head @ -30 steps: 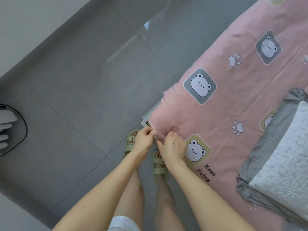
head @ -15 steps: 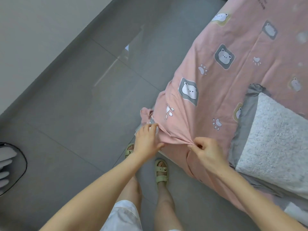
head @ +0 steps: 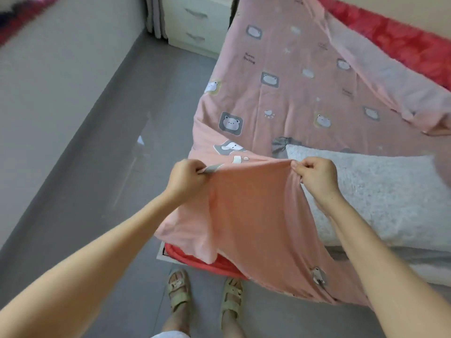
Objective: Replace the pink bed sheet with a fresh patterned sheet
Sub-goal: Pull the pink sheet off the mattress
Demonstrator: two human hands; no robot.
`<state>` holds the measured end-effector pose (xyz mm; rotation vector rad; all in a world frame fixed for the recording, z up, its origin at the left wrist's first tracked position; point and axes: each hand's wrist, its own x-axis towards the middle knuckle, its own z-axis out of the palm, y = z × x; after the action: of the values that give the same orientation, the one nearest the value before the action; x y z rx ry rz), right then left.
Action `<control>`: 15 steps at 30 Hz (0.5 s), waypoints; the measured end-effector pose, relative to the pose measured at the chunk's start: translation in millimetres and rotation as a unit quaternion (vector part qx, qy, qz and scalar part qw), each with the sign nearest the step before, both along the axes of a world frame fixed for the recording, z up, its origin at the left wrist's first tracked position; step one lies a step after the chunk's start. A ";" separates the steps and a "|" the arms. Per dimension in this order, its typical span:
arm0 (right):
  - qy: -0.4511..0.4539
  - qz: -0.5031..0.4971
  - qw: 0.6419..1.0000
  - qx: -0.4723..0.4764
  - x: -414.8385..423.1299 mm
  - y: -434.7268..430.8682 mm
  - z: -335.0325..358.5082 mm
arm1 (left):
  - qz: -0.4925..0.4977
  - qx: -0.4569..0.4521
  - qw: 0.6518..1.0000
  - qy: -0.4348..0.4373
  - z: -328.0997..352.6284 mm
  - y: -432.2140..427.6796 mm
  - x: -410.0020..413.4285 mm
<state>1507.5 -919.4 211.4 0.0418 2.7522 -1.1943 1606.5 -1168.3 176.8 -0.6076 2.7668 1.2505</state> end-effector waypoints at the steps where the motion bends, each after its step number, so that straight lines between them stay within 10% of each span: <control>1: 0.002 -0.010 1.000 -0.004 -7.0 6.6 2.3 | -0.014 0.026 1.000 0.004 28.3 7.9 -16.7; 15: -0.041 0.017 0.966 -0.254 -69.2 182.5 190.4 | -0.191 0.104 0.919 0.328 342.5 270.3 -206.6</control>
<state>1438.2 -736.9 401.8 -0.0111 2.2854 -1.7985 1400.0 -898.0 519.3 0.4443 2.9235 1.8603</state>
